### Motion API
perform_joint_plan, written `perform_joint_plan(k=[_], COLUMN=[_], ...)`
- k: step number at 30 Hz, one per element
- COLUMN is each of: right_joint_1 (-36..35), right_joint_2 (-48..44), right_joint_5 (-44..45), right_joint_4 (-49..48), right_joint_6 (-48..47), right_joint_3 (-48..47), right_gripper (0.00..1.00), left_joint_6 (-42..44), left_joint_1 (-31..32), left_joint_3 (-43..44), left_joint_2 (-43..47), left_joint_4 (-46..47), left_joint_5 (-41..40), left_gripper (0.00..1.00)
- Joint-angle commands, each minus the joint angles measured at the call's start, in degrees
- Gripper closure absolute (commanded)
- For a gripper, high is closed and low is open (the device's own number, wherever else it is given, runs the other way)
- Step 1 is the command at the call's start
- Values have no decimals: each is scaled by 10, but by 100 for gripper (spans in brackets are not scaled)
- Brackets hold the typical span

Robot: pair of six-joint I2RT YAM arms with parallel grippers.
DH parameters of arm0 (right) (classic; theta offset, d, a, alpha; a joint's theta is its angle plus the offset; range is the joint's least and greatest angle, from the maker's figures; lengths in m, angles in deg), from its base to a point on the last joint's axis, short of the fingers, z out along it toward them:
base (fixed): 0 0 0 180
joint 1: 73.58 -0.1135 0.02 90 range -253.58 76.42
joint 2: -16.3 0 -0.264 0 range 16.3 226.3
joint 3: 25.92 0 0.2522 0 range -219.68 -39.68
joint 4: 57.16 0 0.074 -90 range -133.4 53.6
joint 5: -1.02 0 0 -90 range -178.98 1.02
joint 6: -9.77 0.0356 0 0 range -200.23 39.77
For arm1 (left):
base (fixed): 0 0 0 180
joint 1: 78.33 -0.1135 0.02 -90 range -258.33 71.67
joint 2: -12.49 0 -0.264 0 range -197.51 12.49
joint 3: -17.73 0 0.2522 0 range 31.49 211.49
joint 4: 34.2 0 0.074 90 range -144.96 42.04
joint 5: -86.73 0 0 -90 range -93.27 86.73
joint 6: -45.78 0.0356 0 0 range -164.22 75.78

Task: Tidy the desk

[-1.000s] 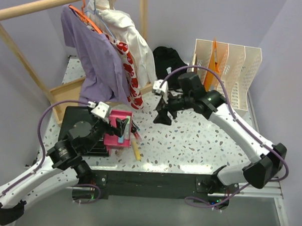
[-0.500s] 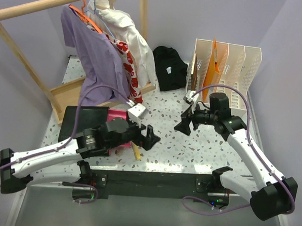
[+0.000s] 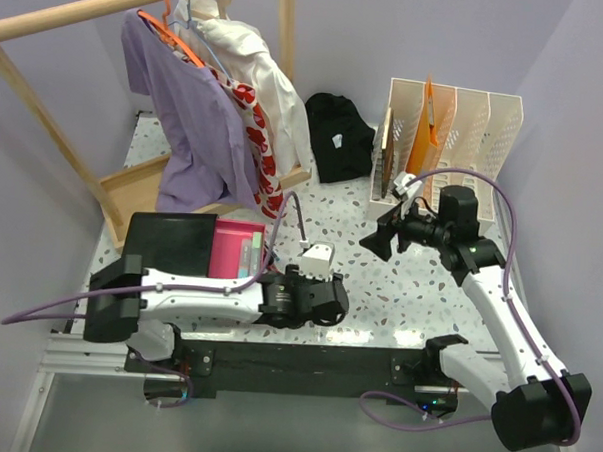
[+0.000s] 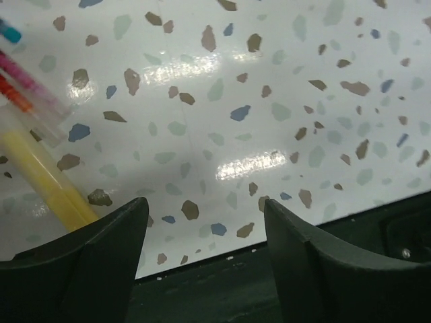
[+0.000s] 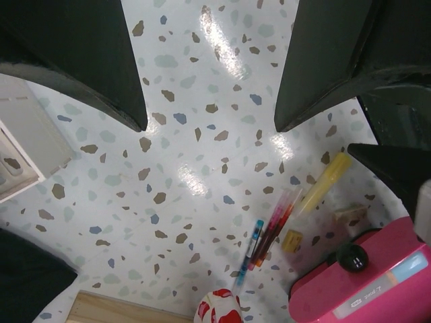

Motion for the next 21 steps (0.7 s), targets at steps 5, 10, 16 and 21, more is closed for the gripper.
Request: perform_joint_plan(k=[5, 10, 16, 21], right_joint_1=[12, 16, 17, 18], right_joint_2=[-10, -7, -3, 2], right_joint_5=[13, 15, 18, 19], right_joint_4=[-20, -21, -19, -19], right_joint_6=[6, 6, 4, 4], right_joint_3=[0, 0, -1, 0], right_gripper=[19, 19, 19, 18], left_joint_6=[-208, -240, -262, -293], left_joint_1=[2, -10, -33, -35], left_joint_3=[58, 27, -8, -17], left_joint_2=[-106, -112, -119, -133], left_joint_4=[-159, -168, -168, -195], left_joint_5=[-112, -116, -114, -122], left_gripper=[27, 28, 34, 35])
